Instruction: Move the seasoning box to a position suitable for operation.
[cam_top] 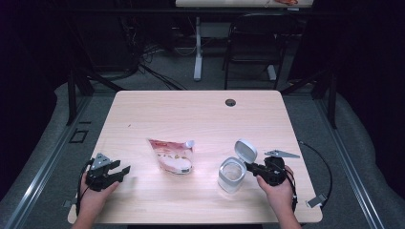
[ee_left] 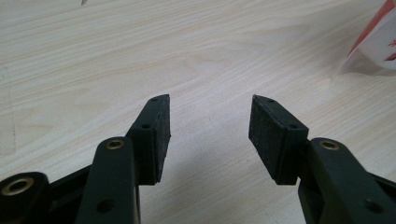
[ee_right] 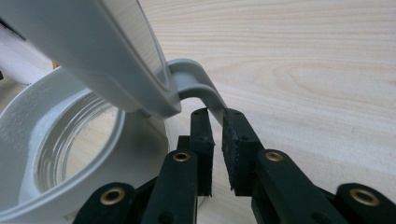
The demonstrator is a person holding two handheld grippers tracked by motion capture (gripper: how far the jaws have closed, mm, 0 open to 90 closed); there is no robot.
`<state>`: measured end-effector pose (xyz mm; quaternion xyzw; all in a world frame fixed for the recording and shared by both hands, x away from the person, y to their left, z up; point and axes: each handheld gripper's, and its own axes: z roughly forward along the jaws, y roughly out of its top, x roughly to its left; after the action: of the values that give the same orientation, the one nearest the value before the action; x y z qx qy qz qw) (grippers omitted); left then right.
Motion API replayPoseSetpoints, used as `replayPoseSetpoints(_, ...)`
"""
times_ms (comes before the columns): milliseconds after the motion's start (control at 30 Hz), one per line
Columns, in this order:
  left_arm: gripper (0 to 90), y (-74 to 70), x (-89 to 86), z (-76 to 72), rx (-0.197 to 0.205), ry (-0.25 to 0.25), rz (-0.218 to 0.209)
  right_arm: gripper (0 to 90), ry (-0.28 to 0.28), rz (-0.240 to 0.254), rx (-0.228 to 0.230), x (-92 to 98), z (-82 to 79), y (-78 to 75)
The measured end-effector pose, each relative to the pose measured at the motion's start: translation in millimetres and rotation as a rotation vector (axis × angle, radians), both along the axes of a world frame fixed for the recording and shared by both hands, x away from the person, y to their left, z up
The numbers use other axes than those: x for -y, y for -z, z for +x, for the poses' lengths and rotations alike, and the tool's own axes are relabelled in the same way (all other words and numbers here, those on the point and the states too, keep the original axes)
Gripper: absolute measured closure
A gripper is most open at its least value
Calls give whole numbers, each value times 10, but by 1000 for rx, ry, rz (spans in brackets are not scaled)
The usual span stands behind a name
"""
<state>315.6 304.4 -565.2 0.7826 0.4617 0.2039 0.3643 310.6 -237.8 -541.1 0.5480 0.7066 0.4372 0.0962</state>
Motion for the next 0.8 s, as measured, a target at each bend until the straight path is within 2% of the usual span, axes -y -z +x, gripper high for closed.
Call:
replayPoseSetpoints(400, 489, 7, 4, 1, -2, 0, 0, 817, -21, 5, 0, -14, 134, 19)
replayPoseSetpoints(467, 489, 2, -4, -5, -3, 4, 7, 813, -23, 9, 1, -11, 140, 23)
replayPoseSetpoints(567, 489, -10, -16, -18, 6, 0, -5, 797, -26, 8, 9, -5, 114, 2)
replayPoseSetpoints(700, 507, -19, -21, -32, 0, -4, -12, 741, -28, -33, 34, 5, 55, -17)
replayPoseSetpoints(733, 512, -21, -20, -33, -2, -4, -14, 719, -26, -59, 34, 12, 39, -18)
replayPoseSetpoints(800, 517, -27, -22, -35, 2, -1, -11, 711, -22, -67, 30, 23, 6, -14)
